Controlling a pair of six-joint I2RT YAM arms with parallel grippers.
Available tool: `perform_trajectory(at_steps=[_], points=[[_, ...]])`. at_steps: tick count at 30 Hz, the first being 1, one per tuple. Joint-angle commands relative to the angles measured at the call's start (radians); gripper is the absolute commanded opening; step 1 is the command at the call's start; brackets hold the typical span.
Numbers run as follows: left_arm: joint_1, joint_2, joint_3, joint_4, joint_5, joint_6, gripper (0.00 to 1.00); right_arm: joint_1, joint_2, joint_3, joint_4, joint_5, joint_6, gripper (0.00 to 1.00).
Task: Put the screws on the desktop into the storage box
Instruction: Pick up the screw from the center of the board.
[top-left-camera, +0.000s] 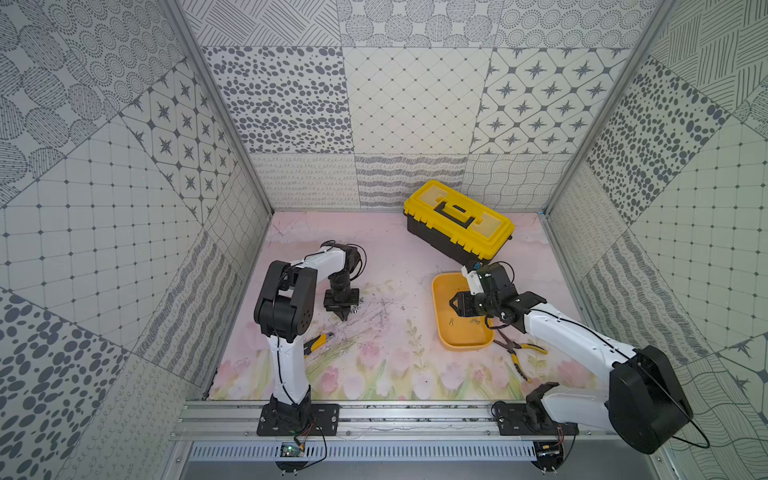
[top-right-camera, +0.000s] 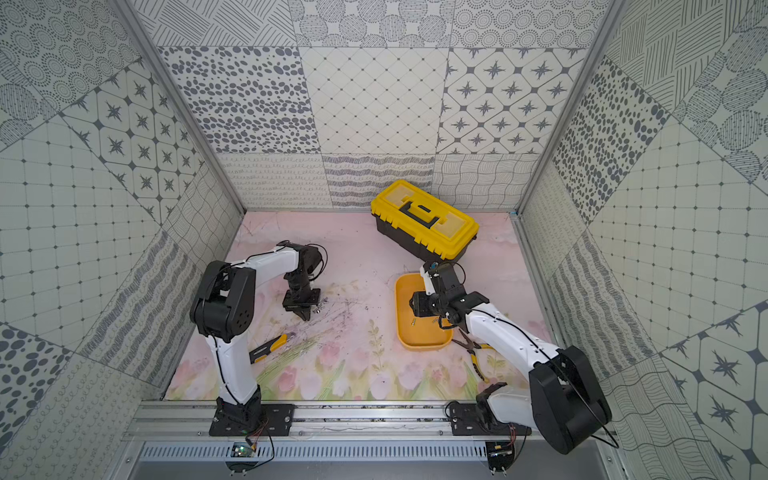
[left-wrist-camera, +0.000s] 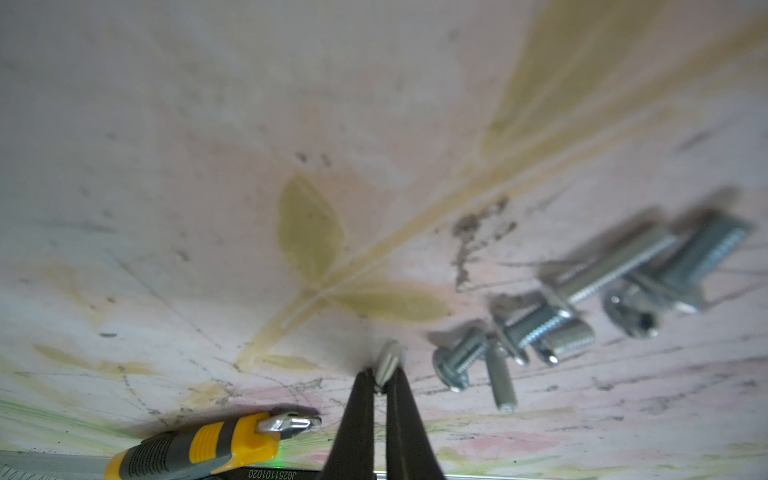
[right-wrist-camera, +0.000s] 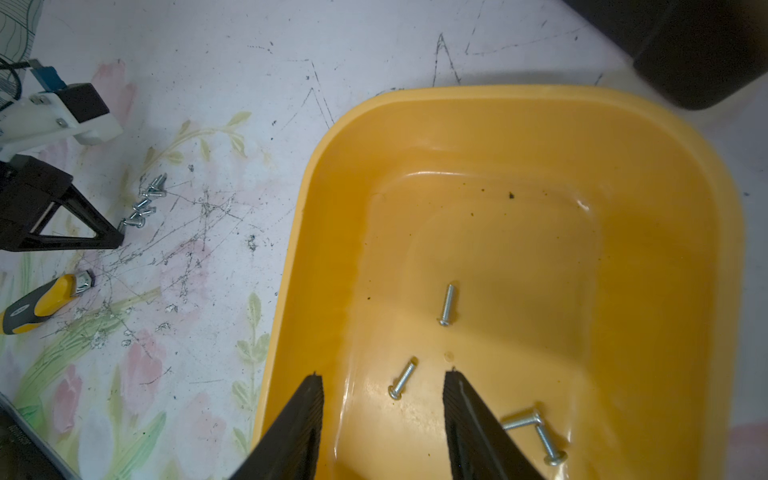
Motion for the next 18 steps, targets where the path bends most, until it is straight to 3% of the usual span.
perform_trajectory(at_steps=[1,12,15,18], points=[[-0.004,-0.020,-0.027,0.022,-0.033,-0.012,0.00,0.000,-0.028,-0.014,0.029,-0.003,0.006,0.51],[-0.046,-0.366,-0.115,0.074,0.141,-0.085,0.00,-0.002,-0.044,-0.010,0.024,0.017,0.006,0.51],[-0.113,-0.458,-0.139,0.104,0.220,-0.147,0.00,-0.014,-0.065,-0.010,0.023,0.030,0.010,0.49],[-0.254,-0.505,-0.118,0.144,0.223,-0.237,0.00,-0.044,-0.103,-0.013,0.023,0.032,0.024,0.48]])
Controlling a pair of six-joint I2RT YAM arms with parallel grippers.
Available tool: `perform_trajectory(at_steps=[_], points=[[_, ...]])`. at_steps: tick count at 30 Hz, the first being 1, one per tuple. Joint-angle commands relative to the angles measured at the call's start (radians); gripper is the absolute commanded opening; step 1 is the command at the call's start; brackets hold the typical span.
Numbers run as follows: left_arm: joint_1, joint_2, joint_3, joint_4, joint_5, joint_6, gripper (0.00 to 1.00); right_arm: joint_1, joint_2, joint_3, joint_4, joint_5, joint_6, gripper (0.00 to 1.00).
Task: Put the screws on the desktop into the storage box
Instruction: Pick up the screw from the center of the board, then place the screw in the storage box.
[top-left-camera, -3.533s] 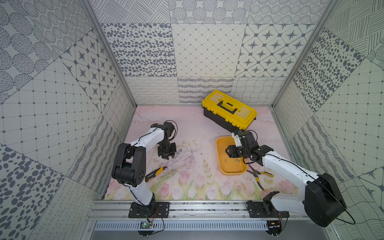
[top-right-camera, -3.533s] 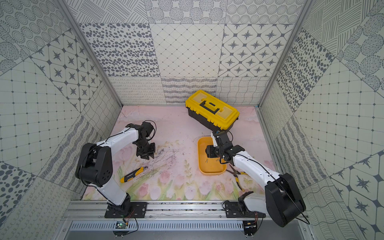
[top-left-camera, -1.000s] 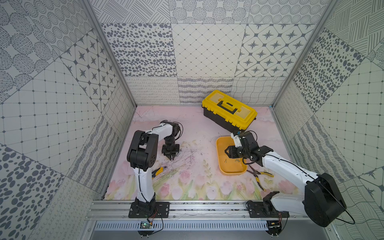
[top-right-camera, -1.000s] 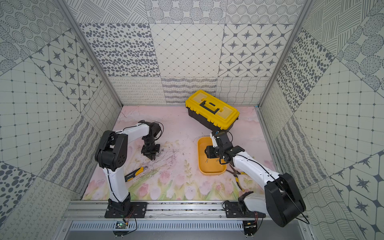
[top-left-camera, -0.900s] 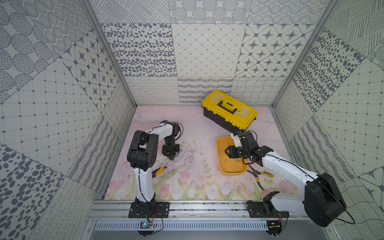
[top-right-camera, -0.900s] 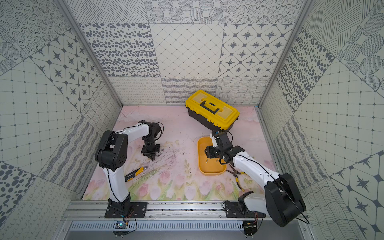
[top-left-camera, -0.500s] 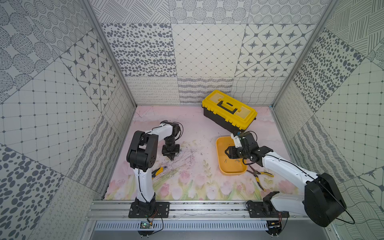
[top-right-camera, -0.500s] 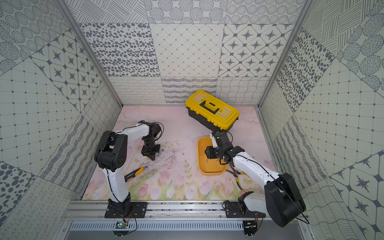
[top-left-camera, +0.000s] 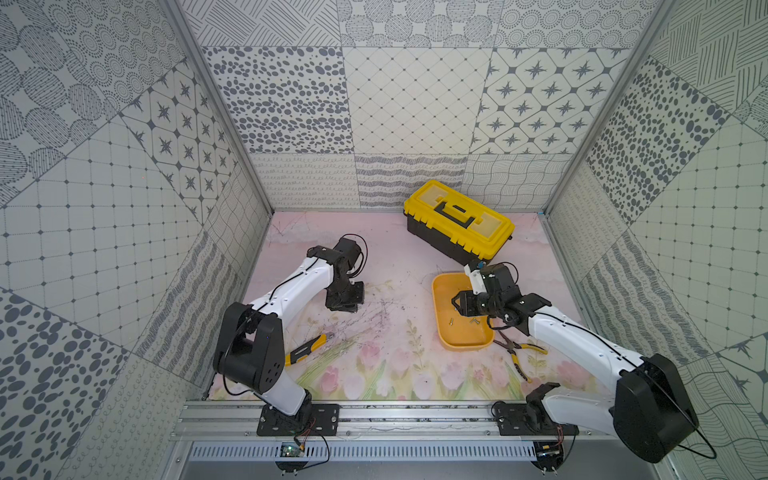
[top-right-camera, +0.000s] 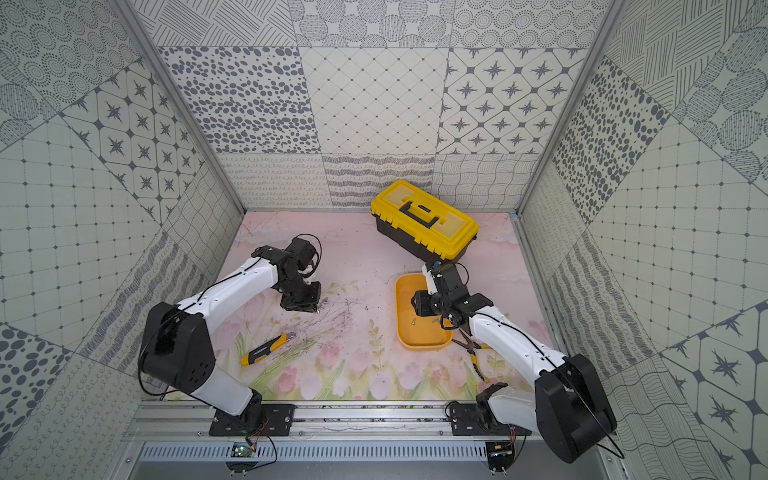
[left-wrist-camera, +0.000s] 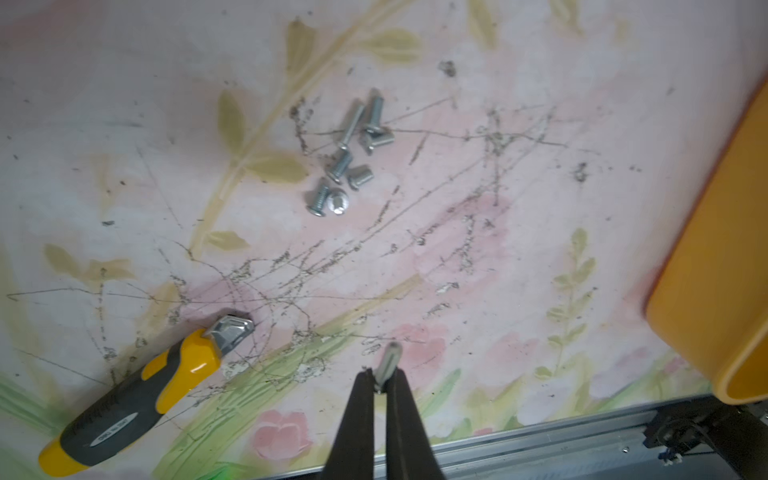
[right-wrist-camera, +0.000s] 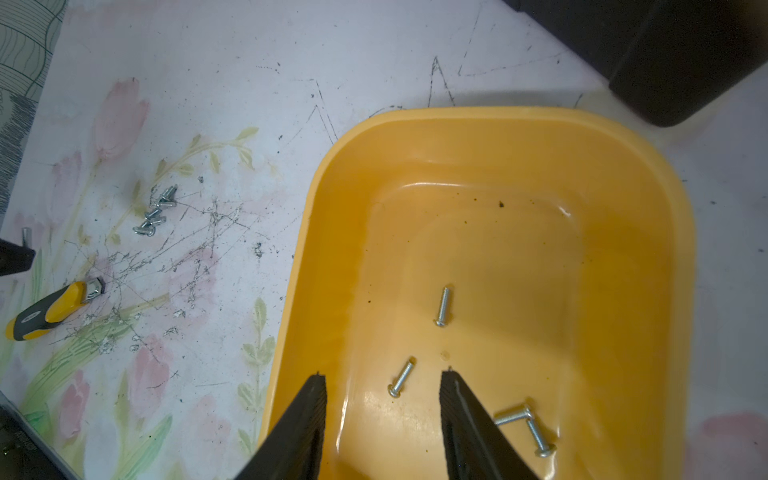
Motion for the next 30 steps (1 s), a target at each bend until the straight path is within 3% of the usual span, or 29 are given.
perform_trajectory(at_steps=[1,5,9,15,22,24,25,26,30], points=[[-0.170,-0.068,0.019,0.076,0.122,-0.169,0.00,-0.034,-0.051,-0.010,0.024,0.019,0.023,0.48],[-0.359,0.009,0.125,0.107,0.088,-0.224,0.00,-0.097,-0.136,-0.029,0.026,0.014,0.049,0.48],[-0.487,0.144,0.271,0.103,0.044,-0.241,0.00,-0.161,-0.174,-0.044,0.024,0.003,0.072,0.48],[-0.588,0.407,0.517,0.045,0.019,-0.228,0.00,-0.198,-0.183,-0.055,0.022,-0.019,0.086,0.48],[-0.606,0.566,0.701,0.003,0.037,-0.208,0.00,-0.204,-0.179,-0.058,0.019,-0.024,0.088,0.48],[-0.605,0.618,0.762,-0.046,0.018,-0.196,0.18,-0.204,-0.183,-0.054,0.004,-0.018,0.087,0.49],[-0.605,0.640,0.796,-0.079,-0.008,-0.195,0.32,-0.204,-0.188,-0.049,-0.012,0.000,0.084,0.51],[-0.605,0.656,0.830,-0.108,-0.024,-0.192,0.38,-0.204,-0.191,-0.046,-0.020,0.016,0.085,0.52],[-0.597,0.622,0.844,-0.112,-0.046,-0.172,0.48,-0.205,-0.197,-0.034,-0.033,0.009,0.086,0.53]])
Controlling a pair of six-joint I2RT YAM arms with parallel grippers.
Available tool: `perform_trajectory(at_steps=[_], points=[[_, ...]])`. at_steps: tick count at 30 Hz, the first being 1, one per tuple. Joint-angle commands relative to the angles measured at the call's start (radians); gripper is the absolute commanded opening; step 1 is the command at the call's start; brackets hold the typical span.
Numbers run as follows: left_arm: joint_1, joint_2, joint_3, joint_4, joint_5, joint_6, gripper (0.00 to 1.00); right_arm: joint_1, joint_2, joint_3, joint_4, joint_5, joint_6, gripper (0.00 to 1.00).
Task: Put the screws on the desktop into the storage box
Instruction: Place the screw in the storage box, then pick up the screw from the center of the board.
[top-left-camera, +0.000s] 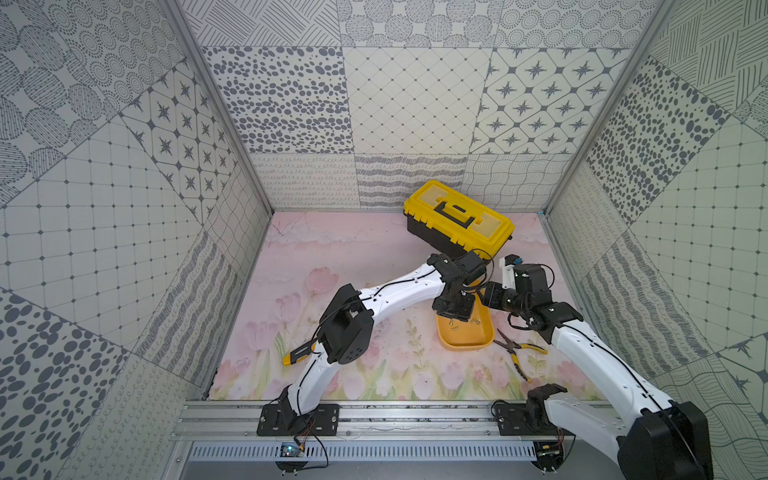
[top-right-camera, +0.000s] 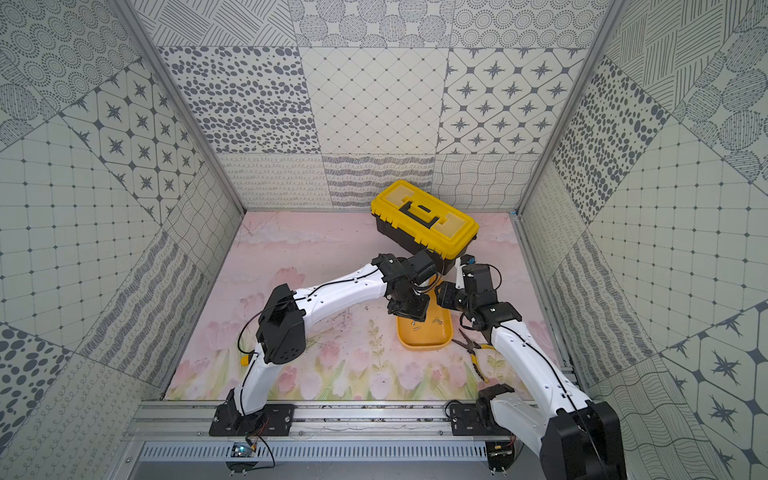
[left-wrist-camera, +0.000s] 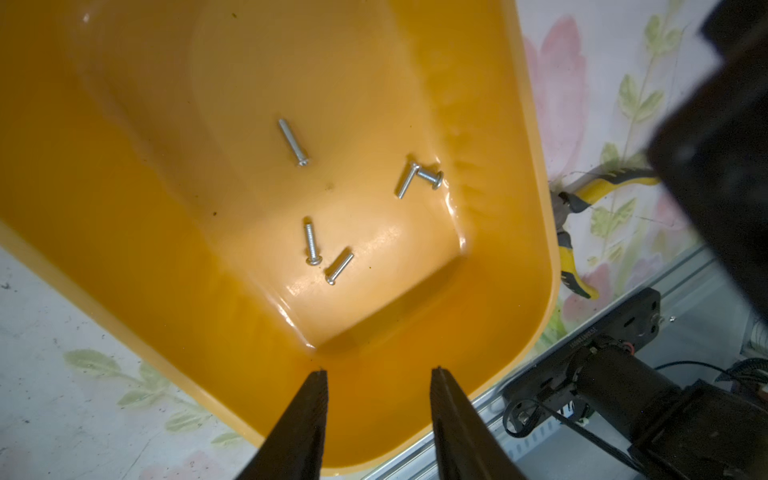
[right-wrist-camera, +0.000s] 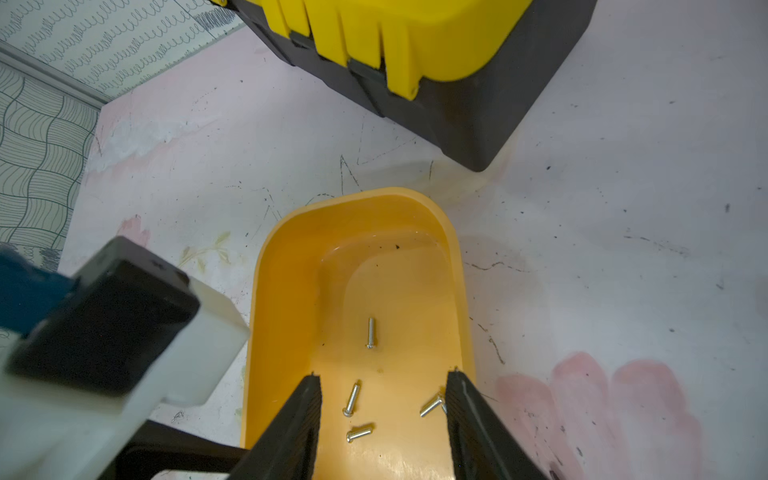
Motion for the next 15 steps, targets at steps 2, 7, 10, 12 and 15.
perform_trajectory(at_steps=[2,7,10,12,15], points=[[0.025,-0.065,0.010,-0.100,-0.060,0.025,0.48,-0.002,-0.012,0.029,-0.019,-0.013,0.002,0.54],[0.147,-0.359,-0.308,-0.020,-0.069,0.025,0.48,0.068,0.034,0.085,-0.027,-0.082,-0.013,0.53],[0.285,-0.559,-0.527,0.003,-0.057,0.030,0.48,0.199,0.102,0.159,-0.053,-0.025,-0.054,0.52],[0.391,-0.676,-0.641,-0.016,-0.058,0.041,0.47,0.291,0.169,0.220,-0.054,-0.009,-0.073,0.52],[0.548,-0.816,-0.758,-0.060,-0.076,0.066,0.46,0.418,0.297,0.323,-0.055,0.017,-0.096,0.52]])
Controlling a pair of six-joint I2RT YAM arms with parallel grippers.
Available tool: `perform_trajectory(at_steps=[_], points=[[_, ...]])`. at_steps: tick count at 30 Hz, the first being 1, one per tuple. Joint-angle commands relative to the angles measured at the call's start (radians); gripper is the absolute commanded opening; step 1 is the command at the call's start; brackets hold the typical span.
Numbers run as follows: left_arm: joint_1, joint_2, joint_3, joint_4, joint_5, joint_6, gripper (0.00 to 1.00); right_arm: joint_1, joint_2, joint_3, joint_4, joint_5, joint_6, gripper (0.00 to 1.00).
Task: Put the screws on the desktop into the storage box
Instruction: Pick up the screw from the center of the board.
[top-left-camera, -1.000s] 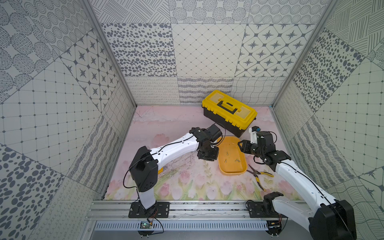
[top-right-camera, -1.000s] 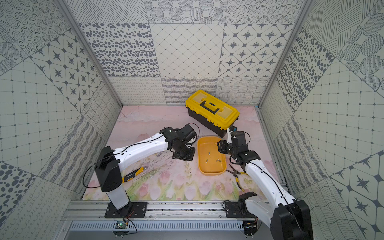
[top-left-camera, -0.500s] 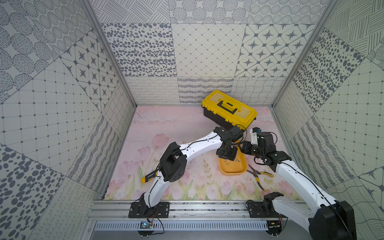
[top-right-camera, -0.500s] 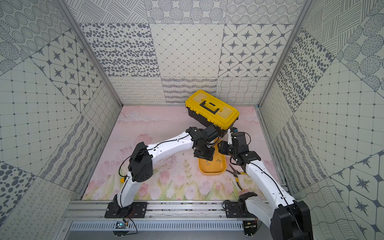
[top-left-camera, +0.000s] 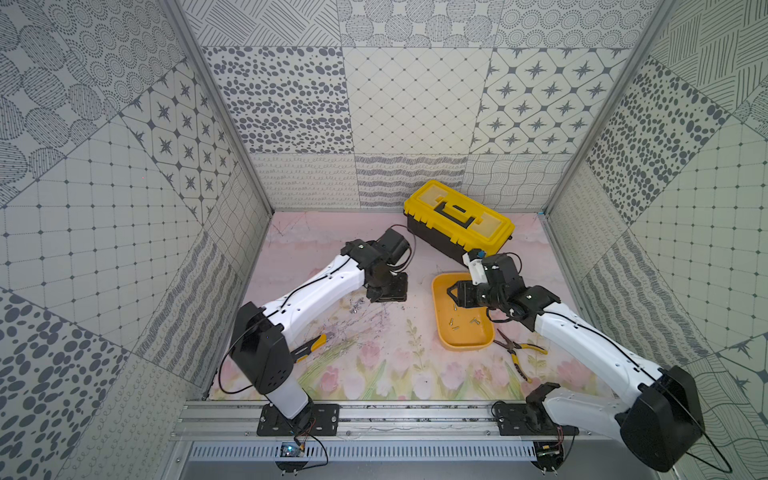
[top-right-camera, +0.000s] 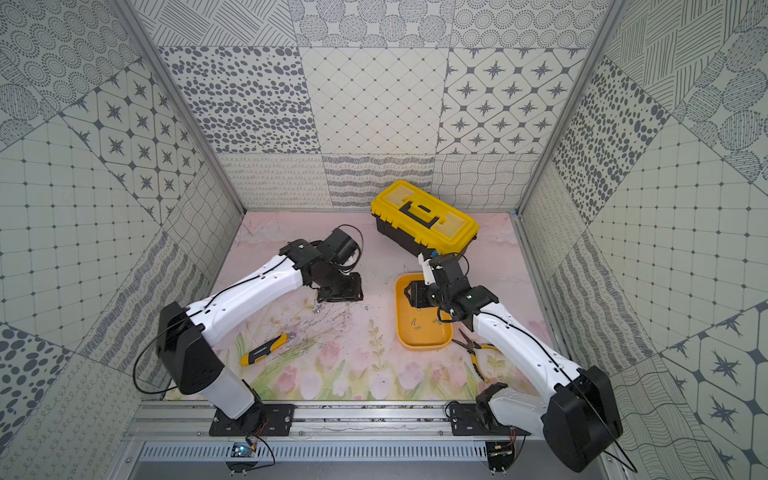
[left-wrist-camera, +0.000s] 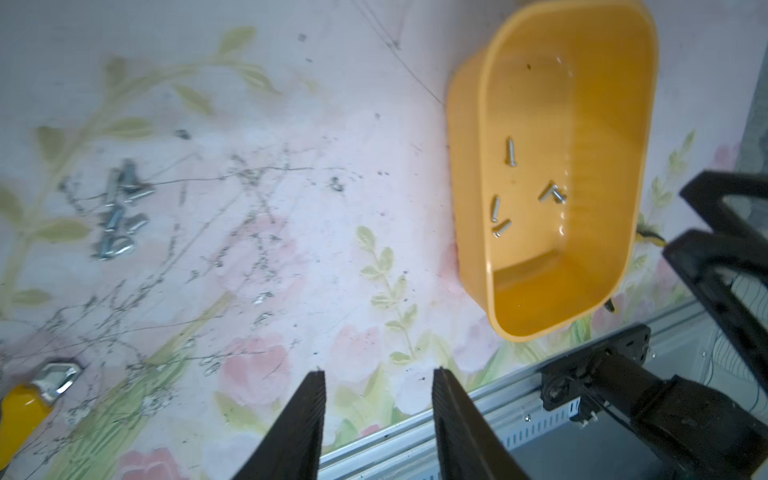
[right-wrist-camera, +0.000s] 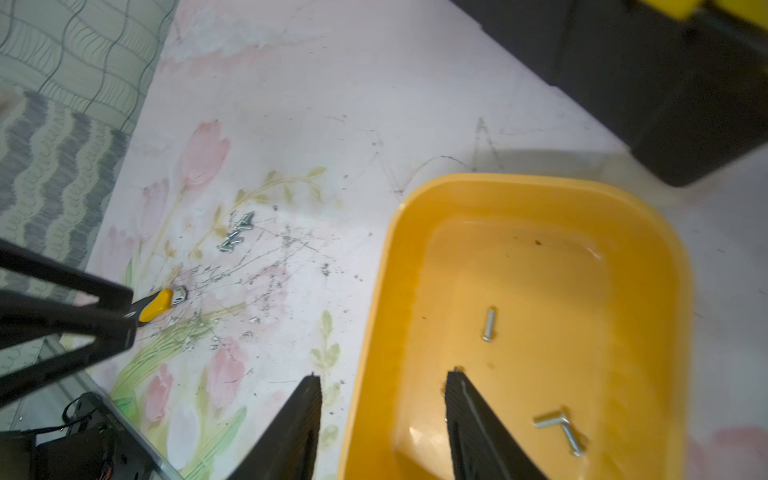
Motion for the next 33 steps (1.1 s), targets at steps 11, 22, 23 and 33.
perform_trajectory(at_steps=[11,22,23,33], points=[[0.552,-0.491,-0.426,-0.002,-0.090,0.109,0.46,0.347,0.581,0.470,0.038,0.081,-0.200,0.50],[0.561,-0.456,-0.431,0.007,-0.075,0.116,0.46,0.364,0.873,0.749,-0.069,0.110,-0.387,0.43],[0.562,-0.457,-0.432,0.010,-0.073,0.116,0.46,0.364,0.889,0.762,-0.070,0.105,-0.390,0.43],[0.565,-0.460,-0.433,0.013,-0.065,0.119,0.47,0.366,1.025,0.863,-0.087,0.039,-0.425,0.42]])
